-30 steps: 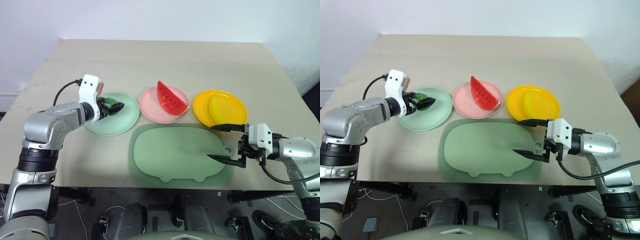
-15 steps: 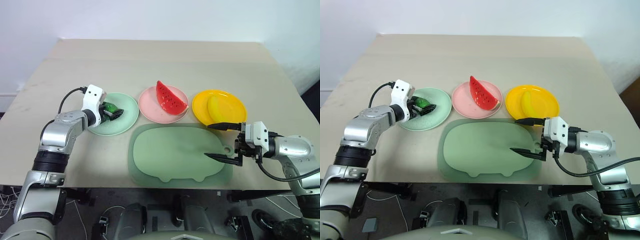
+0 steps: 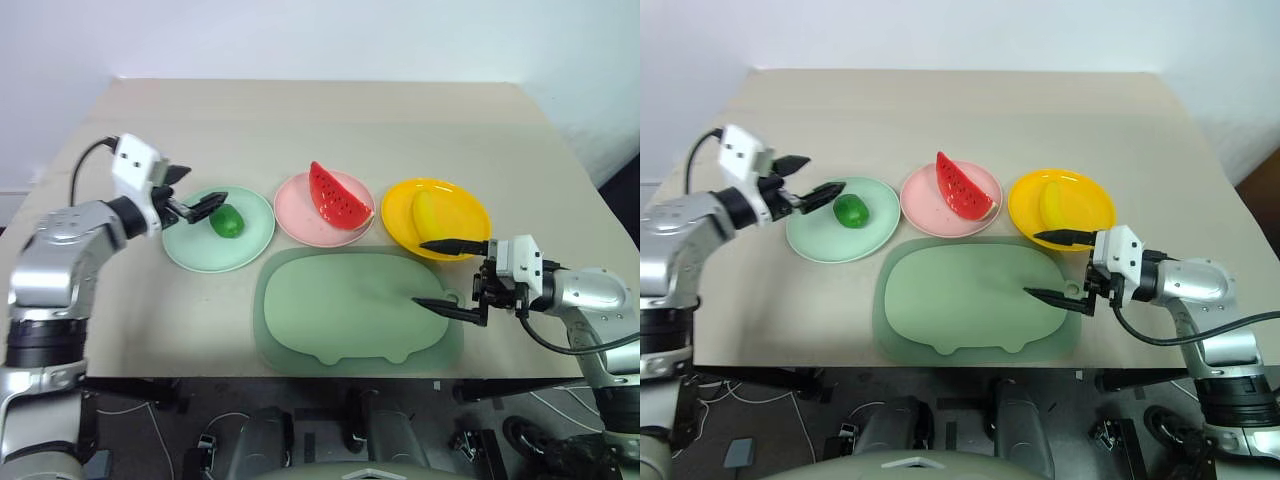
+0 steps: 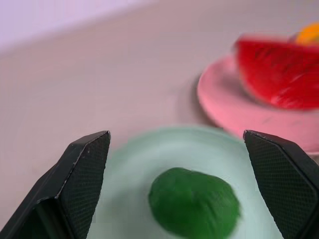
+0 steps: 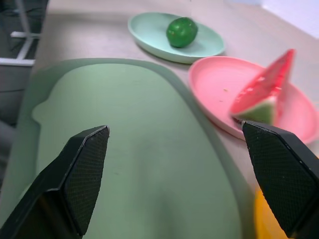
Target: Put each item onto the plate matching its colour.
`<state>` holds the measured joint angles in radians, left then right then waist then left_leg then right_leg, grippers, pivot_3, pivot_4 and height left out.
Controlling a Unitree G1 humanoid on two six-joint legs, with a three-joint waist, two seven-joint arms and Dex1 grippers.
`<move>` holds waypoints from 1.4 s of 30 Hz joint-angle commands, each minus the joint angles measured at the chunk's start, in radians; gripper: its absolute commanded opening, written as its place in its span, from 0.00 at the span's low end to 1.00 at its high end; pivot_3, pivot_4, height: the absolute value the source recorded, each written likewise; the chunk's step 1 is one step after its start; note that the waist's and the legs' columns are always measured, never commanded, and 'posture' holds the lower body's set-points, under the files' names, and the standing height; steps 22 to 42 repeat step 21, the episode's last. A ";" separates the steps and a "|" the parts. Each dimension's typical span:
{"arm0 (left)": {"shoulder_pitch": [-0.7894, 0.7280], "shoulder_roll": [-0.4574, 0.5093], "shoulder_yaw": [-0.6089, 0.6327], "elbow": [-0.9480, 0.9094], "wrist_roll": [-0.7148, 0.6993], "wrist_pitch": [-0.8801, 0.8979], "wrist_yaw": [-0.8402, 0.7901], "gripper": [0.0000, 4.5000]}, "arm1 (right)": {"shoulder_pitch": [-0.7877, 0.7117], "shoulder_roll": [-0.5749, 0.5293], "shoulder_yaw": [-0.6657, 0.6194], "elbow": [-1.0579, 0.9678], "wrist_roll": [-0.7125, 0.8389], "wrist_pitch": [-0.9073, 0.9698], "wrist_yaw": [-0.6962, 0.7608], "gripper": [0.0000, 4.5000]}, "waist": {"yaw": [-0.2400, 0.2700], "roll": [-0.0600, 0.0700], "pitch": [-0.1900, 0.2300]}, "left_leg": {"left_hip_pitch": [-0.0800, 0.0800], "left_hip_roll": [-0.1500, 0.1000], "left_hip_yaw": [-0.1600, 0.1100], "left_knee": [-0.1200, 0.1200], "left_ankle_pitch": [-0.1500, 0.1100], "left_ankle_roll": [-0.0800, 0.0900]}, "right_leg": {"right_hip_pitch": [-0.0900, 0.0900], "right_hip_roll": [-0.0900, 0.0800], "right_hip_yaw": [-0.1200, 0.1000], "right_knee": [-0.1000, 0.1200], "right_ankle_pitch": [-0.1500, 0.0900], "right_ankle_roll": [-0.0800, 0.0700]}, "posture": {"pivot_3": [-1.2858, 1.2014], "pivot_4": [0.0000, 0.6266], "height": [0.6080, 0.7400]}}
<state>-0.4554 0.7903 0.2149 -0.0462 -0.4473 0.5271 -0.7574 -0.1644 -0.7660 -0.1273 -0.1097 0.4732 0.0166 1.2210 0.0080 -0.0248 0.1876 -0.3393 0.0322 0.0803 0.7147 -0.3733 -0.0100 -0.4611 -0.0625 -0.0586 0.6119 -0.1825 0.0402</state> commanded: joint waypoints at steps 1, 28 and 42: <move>0.114 0.042 0.171 -0.088 -0.092 -0.052 -0.106 1.00 | -0.009 -0.010 -0.050 0.008 0.015 0.001 -0.019 1.00 | 0.001 0.000 0.000 | 0.000 0.000 0.000 0.000 0.000 0.000 | 0.000 0.000 0.000 0.000 0.000 0.000 | 0.52 0.24 0.97; 0.457 -0.006 0.313 0.425 -0.034 -0.650 -0.524 1.00 | 0.106 -0.056 -0.178 0.157 -0.018 -0.076 -0.021 1.00 | 0.004 0.001 0.000 | -0.001 0.001 0.003 0.000 -0.001 0.002 | -0.001 0.000 0.000 -0.001 -0.002 -0.003 | 0.52 0.24 0.97; 0.457 -0.006 0.313 0.425 -0.034 -0.650 -0.524 1.00 | 0.106 -0.056 -0.178 0.157 -0.018 -0.076 -0.021 1.00 | 0.004 0.001 0.000 | -0.001 0.001 0.003 0.000 -0.001 0.002 | -0.001 0.000 0.000 -0.001 -0.002 -0.003 | 0.52 0.24 0.97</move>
